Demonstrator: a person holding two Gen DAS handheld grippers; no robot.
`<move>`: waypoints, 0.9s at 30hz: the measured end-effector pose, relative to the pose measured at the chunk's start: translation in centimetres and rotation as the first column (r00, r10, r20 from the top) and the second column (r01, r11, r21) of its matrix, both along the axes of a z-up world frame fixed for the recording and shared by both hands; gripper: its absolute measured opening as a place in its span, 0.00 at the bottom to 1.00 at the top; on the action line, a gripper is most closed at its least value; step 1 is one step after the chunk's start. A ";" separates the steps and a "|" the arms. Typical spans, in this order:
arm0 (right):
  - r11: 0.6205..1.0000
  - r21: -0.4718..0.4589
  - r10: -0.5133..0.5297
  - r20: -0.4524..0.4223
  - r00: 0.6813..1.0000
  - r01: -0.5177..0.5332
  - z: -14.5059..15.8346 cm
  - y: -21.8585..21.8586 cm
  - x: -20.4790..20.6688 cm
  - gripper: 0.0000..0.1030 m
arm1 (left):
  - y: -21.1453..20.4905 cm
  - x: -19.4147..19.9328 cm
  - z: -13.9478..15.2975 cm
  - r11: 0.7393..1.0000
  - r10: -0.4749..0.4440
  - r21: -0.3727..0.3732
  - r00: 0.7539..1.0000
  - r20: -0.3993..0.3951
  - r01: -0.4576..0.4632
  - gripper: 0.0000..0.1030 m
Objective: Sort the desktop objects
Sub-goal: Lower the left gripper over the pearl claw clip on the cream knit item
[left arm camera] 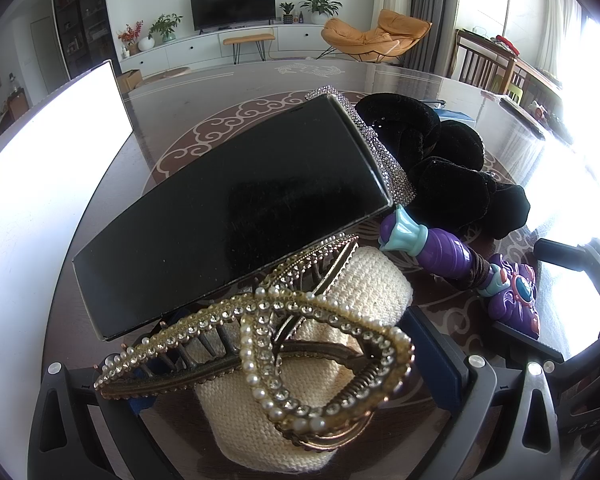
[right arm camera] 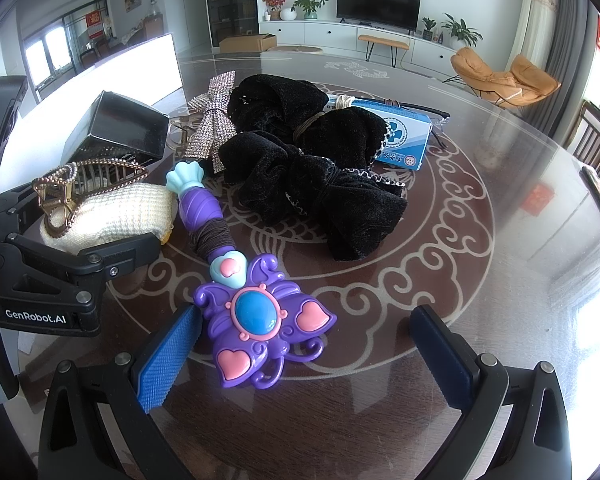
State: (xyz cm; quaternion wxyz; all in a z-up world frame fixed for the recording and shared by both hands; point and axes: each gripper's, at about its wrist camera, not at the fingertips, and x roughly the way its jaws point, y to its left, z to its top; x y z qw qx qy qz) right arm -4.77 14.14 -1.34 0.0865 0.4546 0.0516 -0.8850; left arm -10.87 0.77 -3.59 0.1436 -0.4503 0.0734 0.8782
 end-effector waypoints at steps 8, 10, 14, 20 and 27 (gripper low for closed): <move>1.000 -0.005 0.000 0.001 1.000 0.000 0.0 0.1 0.0 1.00 | 0.0 0.0 0.0 1.000 0.000 0.000 1.000 0.000 0.000 1.00; 1.000 0.005 -0.009 -0.002 1.000 0.009 0.0 0.1 0.0 1.00 | 0.0 0.0 0.0 1.000 0.000 0.000 1.000 0.000 0.000 1.00; 1.000 0.000 -0.020 0.001 1.000 0.020 -0.1 0.3 -0.3 1.00 | -0.1 0.0 0.1 1.000 0.000 0.000 1.000 0.000 0.000 1.00; 1.000 0.000 -0.020 0.000 1.000 0.020 -0.1 0.3 -0.3 1.00 | -0.1 0.0 0.1 1.000 0.000 0.000 1.000 0.000 0.000 1.00; 1.000 0.000 -0.020 0.000 1.000 0.020 -0.1 0.4 -0.3 1.00 | -0.1 0.0 0.1 1.000 0.000 0.000 1.000 0.000 0.000 1.00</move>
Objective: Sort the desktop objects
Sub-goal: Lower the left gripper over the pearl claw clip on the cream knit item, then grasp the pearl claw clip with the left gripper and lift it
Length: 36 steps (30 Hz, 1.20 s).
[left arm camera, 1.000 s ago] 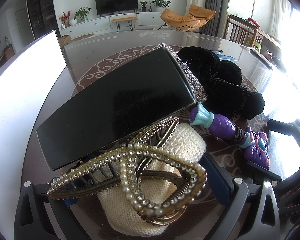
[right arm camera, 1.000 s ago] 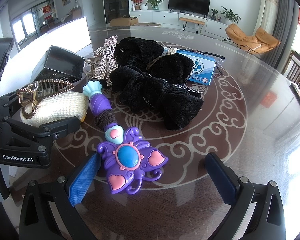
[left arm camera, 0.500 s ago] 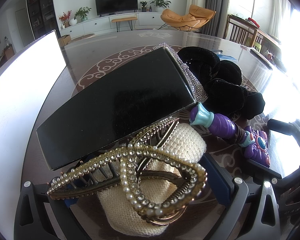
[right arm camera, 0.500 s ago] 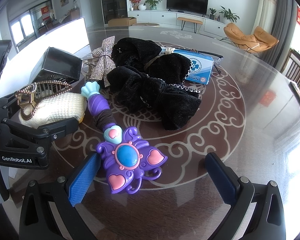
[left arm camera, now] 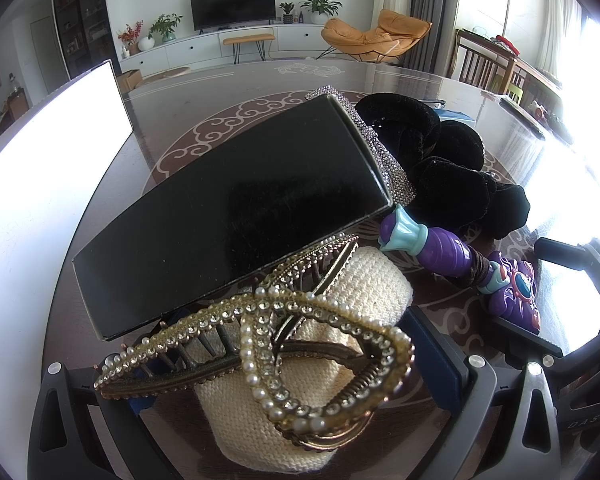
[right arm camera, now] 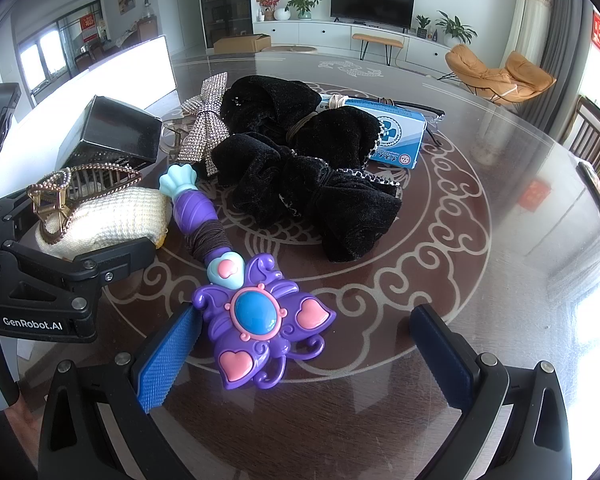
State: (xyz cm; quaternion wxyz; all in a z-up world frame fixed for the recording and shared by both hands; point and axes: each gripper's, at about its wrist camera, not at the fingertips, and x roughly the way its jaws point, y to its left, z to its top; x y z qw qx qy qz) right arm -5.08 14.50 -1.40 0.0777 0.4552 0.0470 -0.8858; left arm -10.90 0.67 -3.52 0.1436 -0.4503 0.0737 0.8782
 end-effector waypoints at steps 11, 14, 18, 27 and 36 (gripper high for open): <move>1.000 0.000 0.000 0.000 1.000 0.000 0.0 0.1 -0.1 1.00 | 0.0 0.0 0.0 1.000 0.000 0.000 1.000 0.000 0.000 1.00; 1.000 0.000 0.000 0.000 1.000 0.000 0.0 0.1 -0.1 1.00 | -0.1 0.5 0.2 0.999 -0.043 -0.004 0.999 0.020 0.043 1.00; 1.000 -0.002 -0.001 0.000 1.000 0.001 0.0 0.1 -0.3 1.00 | -1.2 4.0 0.6 0.959 -0.283 0.011 0.959 0.030 0.283 1.00; 1.000 -0.002 -0.001 0.000 1.000 0.001 0.0 0.2 -0.3 1.00 | -5.3 1.7 2.5 0.948 -0.256 0.205 0.966 0.031 0.245 1.00; 1.000 -0.003 -0.001 0.000 1.000 0.001 0.0 0.1 -0.3 1.00 | -6.6 -0.8 2.8 0.932 -0.037 0.361 0.996 0.083 0.005 0.82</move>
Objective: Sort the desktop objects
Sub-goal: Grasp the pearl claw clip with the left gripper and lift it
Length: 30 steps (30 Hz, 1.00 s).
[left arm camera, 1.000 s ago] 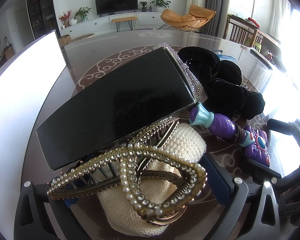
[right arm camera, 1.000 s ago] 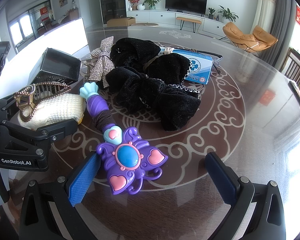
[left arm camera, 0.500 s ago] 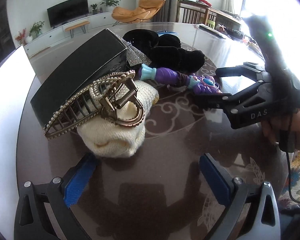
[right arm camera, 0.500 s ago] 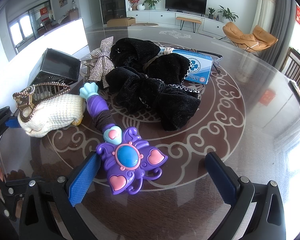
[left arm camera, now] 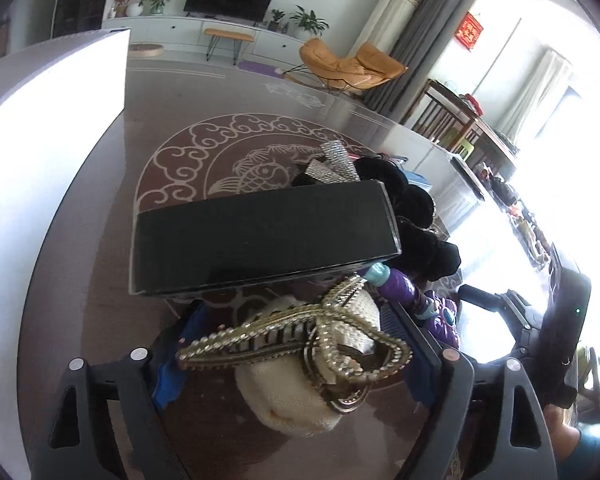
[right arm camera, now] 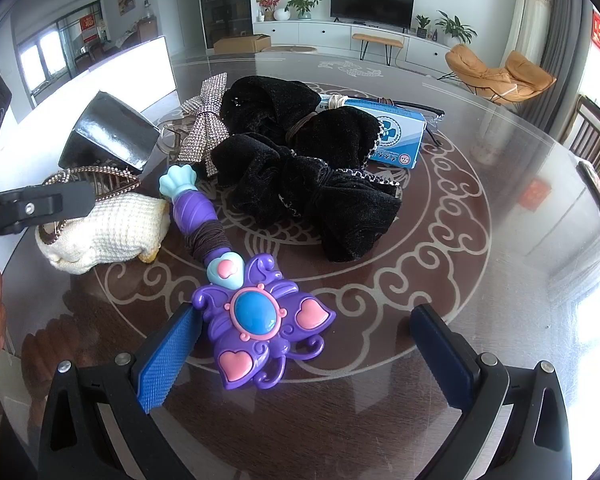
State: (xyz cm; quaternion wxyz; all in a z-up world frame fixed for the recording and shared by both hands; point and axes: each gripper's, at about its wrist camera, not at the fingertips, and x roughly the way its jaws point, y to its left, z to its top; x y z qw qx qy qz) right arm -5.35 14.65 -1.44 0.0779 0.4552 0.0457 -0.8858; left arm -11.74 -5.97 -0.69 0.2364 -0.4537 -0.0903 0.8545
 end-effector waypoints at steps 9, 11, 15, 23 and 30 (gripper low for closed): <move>1.000 0.000 0.000 0.000 1.000 0.000 0.0 0.0 0.0 1.00 | -5.4 6.4 -1.7 0.999 0.046 -0.022 0.999 -0.001 -0.046 0.81; 1.000 0.000 0.000 0.000 1.000 0.000 0.0 0.0 0.0 1.00 | -5.5 7.4 -1.7 1.000 0.022 -0.015 1.000 0.000 -0.022 0.80; 1.000 0.000 0.000 0.000 1.000 0.000 0.0 0.0 0.0 1.00 | -3.9 8.0 -0.5 0.999 -0.029 0.040 0.999 -0.026 0.030 0.81; 1.000 0.000 0.000 0.000 1.000 0.000 0.0 0.0 0.0 1.00 | 0.5 4.1 1.5 0.985 0.115 -0.120 0.988 -0.106 -0.128 0.82; 1.000 0.000 0.000 0.000 1.000 0.000 0.0 0.0 0.0 1.00 | -1.4 4.7 2.4 0.955 0.215 -0.174 0.966 -0.142 -0.238 0.83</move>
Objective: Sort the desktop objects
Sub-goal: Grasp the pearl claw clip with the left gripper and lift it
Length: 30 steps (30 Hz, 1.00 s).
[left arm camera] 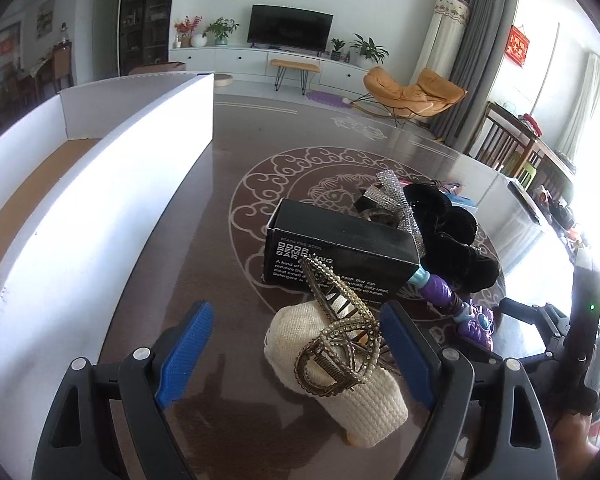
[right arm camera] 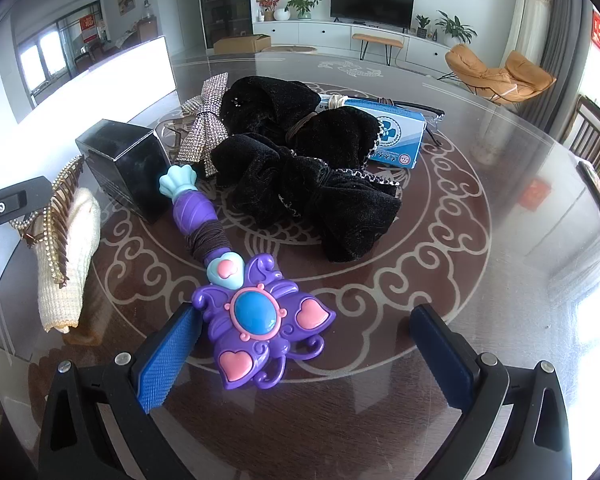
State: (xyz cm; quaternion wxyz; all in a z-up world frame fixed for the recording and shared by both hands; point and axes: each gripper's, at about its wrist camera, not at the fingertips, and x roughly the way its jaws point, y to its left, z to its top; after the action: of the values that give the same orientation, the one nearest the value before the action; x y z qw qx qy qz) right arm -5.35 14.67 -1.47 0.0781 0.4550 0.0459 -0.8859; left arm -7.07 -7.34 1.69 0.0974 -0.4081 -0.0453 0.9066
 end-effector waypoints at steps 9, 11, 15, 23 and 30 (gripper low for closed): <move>1.000 0.000 0.000 0.000 1.000 0.000 0.0 0.0 0.0 1.00 | -2.9 3.6 0.2 0.996 0.033 -0.082 0.999 -0.004 -0.033 0.89; 1.000 0.000 0.000 0.000 1.000 0.000 0.0 0.0 0.0 1.00 | -3.5 4.4 -0.3 0.993 0.041 -0.111 0.999 0.016 -0.038 0.89; 1.000 0.000 0.000 0.000 1.000 0.000 0.0 0.0 0.0 1.00 | -4.8 5.7 -2.2 0.993 0.060 -0.102 0.995 0.082 -0.051 0.89; 1.000 0.000 0.000 0.000 1.000 0.000 0.0 0.0 0.0 1.00 | -5.8 8.1 -3.0 1.000 0.021 -0.024 0.998 0.064 -0.019 0.89; 1.000 0.000 0.000 0.000 1.000 0.000 0.0 0.0 0.0 1.00 | -6.9 7.0 -3.6 0.995 0.062 0.070 0.995 0.078 -0.067 0.90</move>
State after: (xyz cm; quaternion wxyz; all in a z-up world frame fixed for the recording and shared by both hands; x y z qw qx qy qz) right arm -5.35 14.66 -1.47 0.0782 0.4550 0.0459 -0.8859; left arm -0.05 -14.28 -1.92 0.0812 -0.4367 -0.0950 0.8909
